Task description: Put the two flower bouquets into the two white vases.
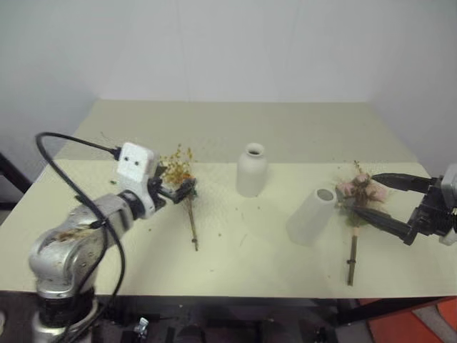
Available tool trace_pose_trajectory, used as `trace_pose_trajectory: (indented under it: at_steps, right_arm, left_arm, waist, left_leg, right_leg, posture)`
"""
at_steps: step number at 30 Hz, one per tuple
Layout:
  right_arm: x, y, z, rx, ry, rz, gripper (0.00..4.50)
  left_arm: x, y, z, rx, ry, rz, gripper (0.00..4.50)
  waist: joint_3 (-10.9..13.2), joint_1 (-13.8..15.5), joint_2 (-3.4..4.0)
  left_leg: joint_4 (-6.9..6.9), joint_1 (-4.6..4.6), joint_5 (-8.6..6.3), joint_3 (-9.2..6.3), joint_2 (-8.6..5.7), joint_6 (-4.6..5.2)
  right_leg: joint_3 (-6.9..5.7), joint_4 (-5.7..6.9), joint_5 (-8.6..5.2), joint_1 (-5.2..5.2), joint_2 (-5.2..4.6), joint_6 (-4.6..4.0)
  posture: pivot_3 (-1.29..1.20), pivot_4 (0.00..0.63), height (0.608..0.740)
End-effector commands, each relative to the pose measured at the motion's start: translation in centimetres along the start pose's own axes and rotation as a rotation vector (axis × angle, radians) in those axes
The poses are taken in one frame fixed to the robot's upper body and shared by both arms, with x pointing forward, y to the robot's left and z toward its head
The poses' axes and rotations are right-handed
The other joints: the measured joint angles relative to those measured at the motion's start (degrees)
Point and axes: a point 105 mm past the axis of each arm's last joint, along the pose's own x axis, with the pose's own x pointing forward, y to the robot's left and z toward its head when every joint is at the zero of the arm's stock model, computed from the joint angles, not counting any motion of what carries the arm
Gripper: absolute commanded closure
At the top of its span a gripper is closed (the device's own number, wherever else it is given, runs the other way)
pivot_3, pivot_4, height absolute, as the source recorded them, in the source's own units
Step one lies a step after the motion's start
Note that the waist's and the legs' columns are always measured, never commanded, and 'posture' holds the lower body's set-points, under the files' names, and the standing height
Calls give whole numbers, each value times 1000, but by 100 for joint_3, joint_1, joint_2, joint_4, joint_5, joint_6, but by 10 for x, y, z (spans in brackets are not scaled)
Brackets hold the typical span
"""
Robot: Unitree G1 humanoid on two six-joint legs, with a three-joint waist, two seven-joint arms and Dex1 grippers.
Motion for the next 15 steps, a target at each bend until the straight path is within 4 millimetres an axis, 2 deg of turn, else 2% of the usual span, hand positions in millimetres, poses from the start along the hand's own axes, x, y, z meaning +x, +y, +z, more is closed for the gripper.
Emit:
trace_pose_trajectory:
  at_steps: [1, 4, 7, 12, 15]
  right_arm:
    - [4, 3, 21, -75, -44, 52, 40]
    - [7, 2, 23, -75, -51, 64, 40]
    - [8, 1, 18, -72, -33, 65, 40]
    - [6, 1, 20, -79, -35, 62, 40]
    - [6, 2, 21, -83, -36, 59, 40]
  left_arm:
    - [9, 18, -15, -38, 174, 230, 0]
    - [16, 15, -11, -87, 184, 233, 0]
    - [29, 1, -5, -150, 194, 171, 0]
    - [39, -4, -18, -141, 293, 146, 0]
    - [44, 1, -32, -157, 374, 174, 0]
  waist:
    - [0, -25, -4]
    - [1, -81, -10]
    - [1, -36, -11]
    - [1, -24, -11]
    - [0, -45, -11]
  left_leg:
    - [0, 3, 0, 0, -1, 0]
    - [-10, 8, -1, 0, 0, -1]
    - [-18, 6, -1, 0, 0, -1]
    - [-17, 6, -1, 0, -5, -2]
    - [-17, 2, -1, 1, -4, -2]
  right_leg:
    - [0, -2, 0, 7, -1, 1]
    - [1, -9, 0, 8, 1, 0]
    - [1, -10, 0, 2, 0, -3]
    - [1, -11, -1, 5, -6, -1]
    - [4, -7, 0, -3, -5, -2]
  posture:
    - [0, 150, 740]
    - [0, 150, 740]
    - [0, 150, 740]
    - [0, 150, 740]
    - [0, 150, 740]
